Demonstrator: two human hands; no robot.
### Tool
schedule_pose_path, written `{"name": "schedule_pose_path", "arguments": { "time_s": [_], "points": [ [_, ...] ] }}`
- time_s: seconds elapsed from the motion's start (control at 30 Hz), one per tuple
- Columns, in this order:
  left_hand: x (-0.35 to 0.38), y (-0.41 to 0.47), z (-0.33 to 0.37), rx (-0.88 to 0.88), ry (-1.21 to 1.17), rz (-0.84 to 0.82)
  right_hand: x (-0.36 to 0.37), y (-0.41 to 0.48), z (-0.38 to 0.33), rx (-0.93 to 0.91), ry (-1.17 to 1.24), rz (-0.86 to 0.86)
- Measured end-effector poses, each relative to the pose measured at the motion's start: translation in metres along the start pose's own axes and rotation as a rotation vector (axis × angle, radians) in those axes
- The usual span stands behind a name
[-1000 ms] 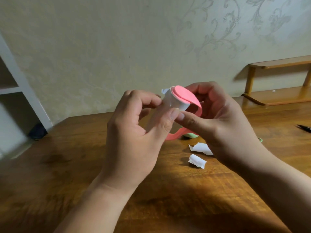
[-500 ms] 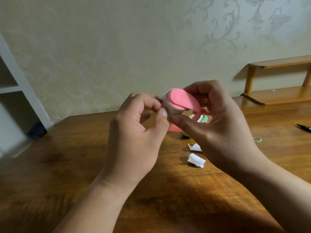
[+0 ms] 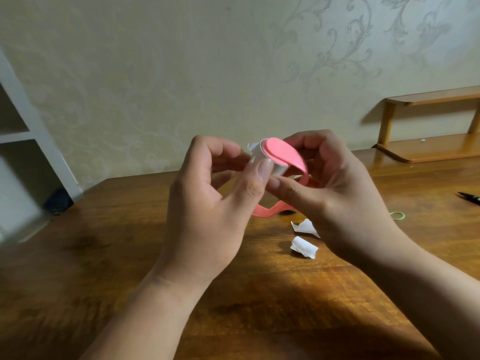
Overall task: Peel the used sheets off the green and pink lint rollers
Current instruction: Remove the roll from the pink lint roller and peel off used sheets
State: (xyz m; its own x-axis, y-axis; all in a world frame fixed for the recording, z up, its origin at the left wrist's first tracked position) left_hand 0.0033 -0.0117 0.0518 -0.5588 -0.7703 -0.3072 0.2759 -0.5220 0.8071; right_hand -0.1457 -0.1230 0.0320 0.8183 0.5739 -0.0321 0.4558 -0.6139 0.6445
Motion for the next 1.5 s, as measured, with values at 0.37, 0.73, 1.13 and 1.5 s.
{"name": "schedule_pose_path", "arguments": {
  "time_s": [0.37, 0.73, 1.13, 1.5],
  "points": [
    [-0.004, 0.004, -0.011, -0.087, -0.048, 0.002, 0.001, 0.004, 0.006, 0.123, 0.23, -0.151],
    [0.001, 0.0, -0.008, -0.022, 0.031, -0.031, 0.001, 0.006, 0.008, 0.156, 0.242, -0.17],
    [-0.001, 0.002, -0.007, 0.037, 0.107, -0.01, -0.002, 0.007, 0.01, 0.152, 0.223, -0.186],
    [-0.003, 0.004, -0.026, -0.328, -0.135, -0.036, 0.002, 0.007, 0.011, 0.354, 0.494, -0.301]
  ]
}}
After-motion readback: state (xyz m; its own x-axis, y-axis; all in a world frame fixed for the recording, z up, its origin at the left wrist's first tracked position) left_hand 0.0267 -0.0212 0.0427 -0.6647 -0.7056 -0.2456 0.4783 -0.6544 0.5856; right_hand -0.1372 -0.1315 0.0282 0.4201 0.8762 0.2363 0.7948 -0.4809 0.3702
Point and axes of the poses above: each hand's wrist, its own y-axis towards the middle knuckle, its own x-axis out of the palm, z = x × y, the point moved 4 cm from there along y, towards the middle knuckle, and after that the axes turned 9 degrees about y, right-handed, at the moved point
